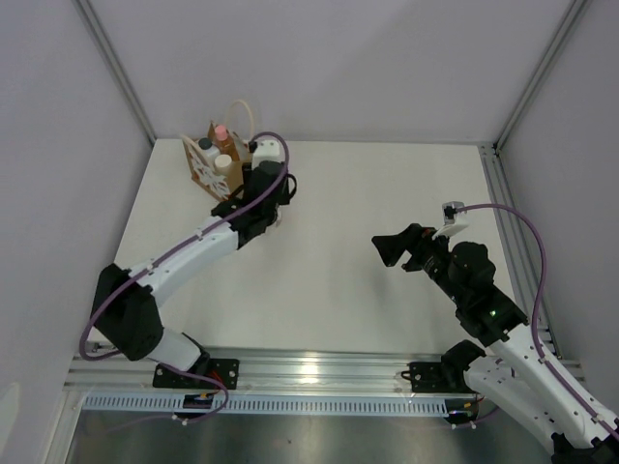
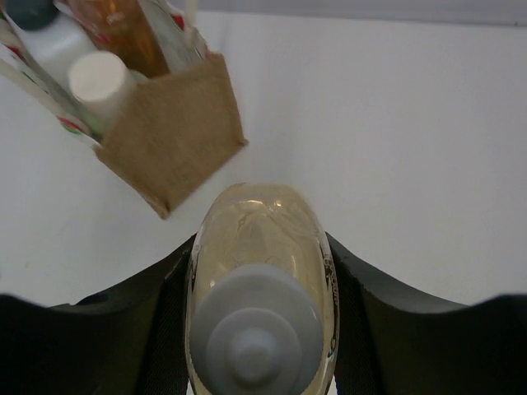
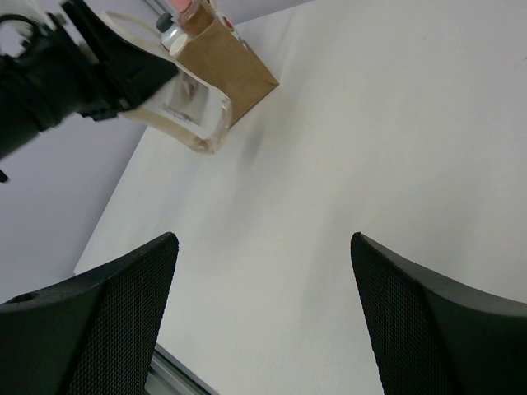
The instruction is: Place the personal care products into the canvas bag
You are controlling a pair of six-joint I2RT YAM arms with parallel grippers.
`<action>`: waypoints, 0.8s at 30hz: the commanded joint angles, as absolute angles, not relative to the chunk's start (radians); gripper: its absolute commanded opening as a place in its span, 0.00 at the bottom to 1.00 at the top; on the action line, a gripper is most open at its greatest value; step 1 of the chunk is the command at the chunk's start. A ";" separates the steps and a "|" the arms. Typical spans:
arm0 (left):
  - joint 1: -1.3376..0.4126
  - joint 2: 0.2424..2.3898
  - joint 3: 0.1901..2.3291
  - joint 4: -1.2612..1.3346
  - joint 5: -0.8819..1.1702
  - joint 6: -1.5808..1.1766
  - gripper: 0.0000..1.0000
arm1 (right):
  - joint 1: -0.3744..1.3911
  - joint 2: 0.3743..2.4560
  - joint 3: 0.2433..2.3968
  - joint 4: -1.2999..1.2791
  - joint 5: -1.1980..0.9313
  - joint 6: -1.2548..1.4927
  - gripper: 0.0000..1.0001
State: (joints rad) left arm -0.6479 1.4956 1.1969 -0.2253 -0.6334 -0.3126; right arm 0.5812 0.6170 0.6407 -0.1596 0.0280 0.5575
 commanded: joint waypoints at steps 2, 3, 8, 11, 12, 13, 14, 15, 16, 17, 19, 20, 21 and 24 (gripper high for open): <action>-0.554 1.374 1.322 -0.135 -0.575 -0.210 0.00 | 0.583 0.618 0.643 -0.137 0.017 0.554 0.90; -0.539 1.371 1.348 -0.133 -0.569 -0.195 0.00 | 0.583 0.617 0.643 -0.137 0.015 0.554 0.90; -0.422 1.429 1.494 -0.146 -0.543 -0.149 0.00 | 0.584 0.600 0.647 -0.141 0.012 0.558 0.90; -0.362 1.482 1.535 -0.143 -0.503 -0.156 0.00 | 0.583 0.584 0.647 -0.143 0.012 0.558 0.90; -0.351 1.499 1.589 -0.141 -0.491 -0.156 0.00 | 0.583 0.581 0.647 -0.146 0.014 0.557 0.90; -0.341 1.518 1.607 -0.141 -0.480 -0.152 0.00 | 0.583 0.580 0.649 -0.149 0.012 0.555 0.90; -0.324 1.540 1.649 -0.141 -0.473 -0.144 0.00 | 0.583 0.580 0.649 -0.150 0.012 0.557 0.90; -0.316 1.587 1.698 -0.143 -0.472 -0.134 0.00 | 0.584 0.580 0.649 -0.150 0.012 0.555 0.90; -0.310 1.610 1.735 -0.143 -0.474 -0.115 0.00 | 0.583 0.581 0.649 -0.150 0.012 0.557 0.90; -0.293 1.632 1.755 -0.141 -0.471 -0.109 0.00 | 0.583 0.580 0.649 -0.150 0.014 0.555 0.90; -0.278 1.687 1.811 -0.115 -0.433 -0.092 0.00 | 0.583 0.581 0.653 -0.155 0.012 0.554 0.90; -0.269 1.704 1.822 -0.100 -0.425 -0.083 0.00 | 0.584 0.578 0.655 -0.156 0.014 0.555 0.90; -0.264 1.718 1.828 -0.083 -0.426 -0.075 0.00 | 0.584 0.577 0.657 -0.158 0.012 0.555 0.90; -0.241 1.776 1.867 -0.031 -0.407 -0.055 0.00 | 0.584 0.568 0.655 -0.153 -0.035 0.563 0.89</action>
